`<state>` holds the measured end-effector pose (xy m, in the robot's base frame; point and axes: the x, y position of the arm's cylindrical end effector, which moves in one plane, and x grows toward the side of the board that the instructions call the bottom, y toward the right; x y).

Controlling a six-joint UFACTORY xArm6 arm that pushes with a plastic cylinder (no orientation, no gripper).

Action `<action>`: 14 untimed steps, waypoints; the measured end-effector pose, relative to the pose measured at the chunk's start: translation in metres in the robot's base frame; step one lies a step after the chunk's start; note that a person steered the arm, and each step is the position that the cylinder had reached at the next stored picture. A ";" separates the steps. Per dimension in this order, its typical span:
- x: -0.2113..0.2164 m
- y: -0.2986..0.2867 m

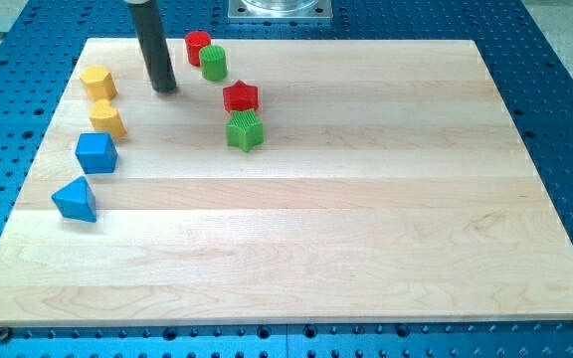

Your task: Place the green circle and the red star horizontal to each other

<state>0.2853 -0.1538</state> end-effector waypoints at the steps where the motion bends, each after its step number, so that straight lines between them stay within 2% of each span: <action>1: -0.016 0.047; 2: -0.031 0.087; 3: -0.029 0.086; 4: -0.017 0.116; 5: 0.040 0.164; 6: 0.108 0.116; 7: 0.101 0.074; 8: 0.078 0.074; 10: 0.012 0.150; 12: -0.022 0.174; 13: -0.029 0.173; 14: 0.017 0.169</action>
<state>0.3024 0.0156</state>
